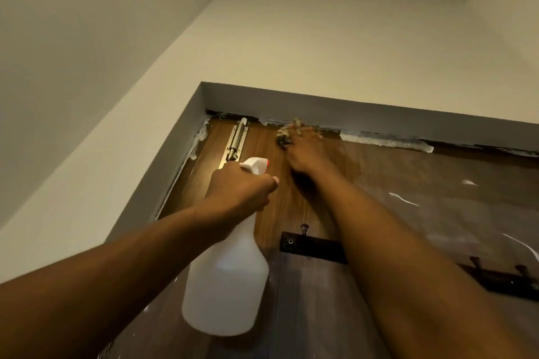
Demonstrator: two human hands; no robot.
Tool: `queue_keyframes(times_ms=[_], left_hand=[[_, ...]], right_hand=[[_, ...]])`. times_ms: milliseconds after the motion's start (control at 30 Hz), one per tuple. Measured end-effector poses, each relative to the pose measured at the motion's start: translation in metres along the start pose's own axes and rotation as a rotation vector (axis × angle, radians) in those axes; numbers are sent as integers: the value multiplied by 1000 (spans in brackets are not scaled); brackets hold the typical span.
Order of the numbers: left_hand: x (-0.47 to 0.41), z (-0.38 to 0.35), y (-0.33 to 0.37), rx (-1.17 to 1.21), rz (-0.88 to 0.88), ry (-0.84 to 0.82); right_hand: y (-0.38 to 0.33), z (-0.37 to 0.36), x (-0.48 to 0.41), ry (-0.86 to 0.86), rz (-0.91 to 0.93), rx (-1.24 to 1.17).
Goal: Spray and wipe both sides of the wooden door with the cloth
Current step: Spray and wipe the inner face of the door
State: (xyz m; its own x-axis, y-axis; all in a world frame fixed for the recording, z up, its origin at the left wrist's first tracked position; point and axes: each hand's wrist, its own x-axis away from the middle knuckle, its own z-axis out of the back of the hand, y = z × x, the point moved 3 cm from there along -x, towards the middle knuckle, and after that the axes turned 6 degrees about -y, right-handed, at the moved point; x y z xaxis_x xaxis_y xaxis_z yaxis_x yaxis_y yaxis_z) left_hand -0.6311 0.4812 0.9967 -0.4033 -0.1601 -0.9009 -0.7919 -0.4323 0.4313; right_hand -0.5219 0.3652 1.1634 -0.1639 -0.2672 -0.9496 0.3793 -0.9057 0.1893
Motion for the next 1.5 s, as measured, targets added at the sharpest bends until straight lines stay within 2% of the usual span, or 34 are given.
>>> queue_keyframes(times_ms=[100,200,267,333,433,500,600,667,733,900,1000,1067,1133,1200,1267,1333,1433,1500], left_hand=[[7,5,10,30,-16,22],[17,6,11,27,-29,-12],[22,6,8,25,-35,-66],[20,5,8,19,-49,-107],[13,5,11,27,-59,-129],[10,4,12,34,-72,-115],[8,-7,14,45,-75,-97],[9,-23,18,53,-57,-116],[10,-38,21,71,-49,-138],[14,-76,29,109,-35,-178],[12,-96,37,107,-23,-179],[11,-109,44,95,-34,-169],[12,-122,50,100,-46,-150],[14,-137,55,98,-58,-141],[15,-153,60,105,-53,-147],[15,-169,65,132,-37,-169],[13,-192,71,141,-25,-190],[11,-205,76,121,-43,-182]], right_hand=[[-25,-10,20,-129,175,28],[11,-20,57,-166,239,51],[51,-14,68,-99,133,40],[85,-3,59,-11,-62,33],[81,15,20,79,-220,-36],[53,16,-2,103,-163,-55],[22,-2,2,22,35,-28],[35,-10,30,-59,133,7],[70,-9,55,-61,158,49],[181,21,60,57,-129,82],[177,31,29,138,-199,16],[157,28,18,148,-128,-4],[144,21,28,88,21,14],[152,16,58,0,143,56],[183,18,92,-10,163,73],[226,29,111,25,119,88],[285,51,95,37,-101,78],[294,60,69,61,-218,41]])
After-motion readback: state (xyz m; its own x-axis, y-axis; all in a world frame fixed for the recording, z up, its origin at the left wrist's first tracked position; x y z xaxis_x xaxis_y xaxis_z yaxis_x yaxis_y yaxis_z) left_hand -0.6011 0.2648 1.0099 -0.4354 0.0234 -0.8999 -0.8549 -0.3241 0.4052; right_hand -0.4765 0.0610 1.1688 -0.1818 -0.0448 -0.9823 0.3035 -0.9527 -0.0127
